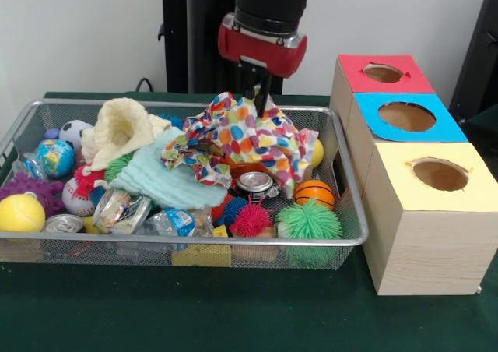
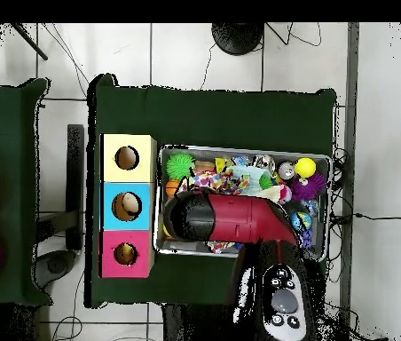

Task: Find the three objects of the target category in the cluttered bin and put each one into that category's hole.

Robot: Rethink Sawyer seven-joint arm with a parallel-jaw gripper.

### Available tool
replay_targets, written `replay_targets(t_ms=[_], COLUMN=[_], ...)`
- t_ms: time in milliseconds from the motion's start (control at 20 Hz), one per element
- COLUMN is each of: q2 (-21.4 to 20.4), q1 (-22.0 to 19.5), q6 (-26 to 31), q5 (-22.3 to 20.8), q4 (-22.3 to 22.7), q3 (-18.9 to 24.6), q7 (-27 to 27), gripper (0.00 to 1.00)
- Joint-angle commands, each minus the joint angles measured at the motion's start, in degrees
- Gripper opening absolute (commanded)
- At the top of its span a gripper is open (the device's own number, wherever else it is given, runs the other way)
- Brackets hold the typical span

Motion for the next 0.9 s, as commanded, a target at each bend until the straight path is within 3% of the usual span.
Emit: replay_targets(t_ms=[50, 550, 900], q2=[-0.9, 1.7, 1.8], q1=[-3.1, -10.0, -12.7], q6=[1.6, -2.4, 0.7], q5=[-5.1, -11.4, -14.3], q4=[-0.1, -0.8, -2.5], q3=[1.1, 4.7, 7.1], q7=[-4.1, -8.5, -10.3], gripper=[0.00, 0.00, 0.00])
